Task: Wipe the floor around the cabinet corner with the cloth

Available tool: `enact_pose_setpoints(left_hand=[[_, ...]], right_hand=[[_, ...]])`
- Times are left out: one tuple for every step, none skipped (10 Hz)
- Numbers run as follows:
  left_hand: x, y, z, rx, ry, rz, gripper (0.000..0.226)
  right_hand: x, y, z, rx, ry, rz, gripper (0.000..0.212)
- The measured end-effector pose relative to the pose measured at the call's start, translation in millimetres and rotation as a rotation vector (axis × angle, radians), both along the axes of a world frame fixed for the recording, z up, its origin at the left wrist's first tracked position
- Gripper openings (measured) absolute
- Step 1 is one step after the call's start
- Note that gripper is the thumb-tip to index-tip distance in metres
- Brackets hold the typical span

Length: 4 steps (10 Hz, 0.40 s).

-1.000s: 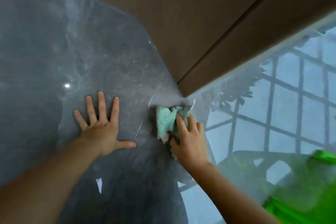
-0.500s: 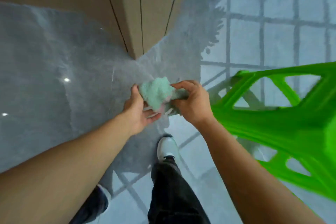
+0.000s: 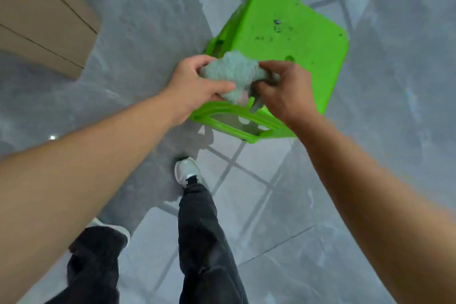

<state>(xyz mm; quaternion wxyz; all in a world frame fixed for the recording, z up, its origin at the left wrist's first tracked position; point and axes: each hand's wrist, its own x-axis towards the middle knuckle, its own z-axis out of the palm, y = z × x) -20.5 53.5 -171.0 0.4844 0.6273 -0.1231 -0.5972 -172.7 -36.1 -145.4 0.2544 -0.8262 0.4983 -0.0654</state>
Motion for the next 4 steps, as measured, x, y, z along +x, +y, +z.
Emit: enact_pose_setpoints(left_hand=[[-31.7,-24.7,-7.7,0.071,-0.294,-0.078,0.039],[-45.9,-43.2,-17.7,0.193,-0.599,-0.188,0.049],[-38.5,-41.8,-22.0,0.231,-0.672,-0.218,0.052],[-23.3,-15.9,-7.9,0.306,-0.764,-0.327,0.065]], right_hand=[[-30.2,-4.2,-22.0,-0.005,-0.007,-0.142,0.037],[-43.1,-13.1,-39.7,0.012,0.015,-0.216,0.049],[-39.3,-21.7,-39.1,0.089,0.153,-0.041,0.054],[-38.6,-7.5,-22.3,0.005,0.252,-0.064,0.057]])
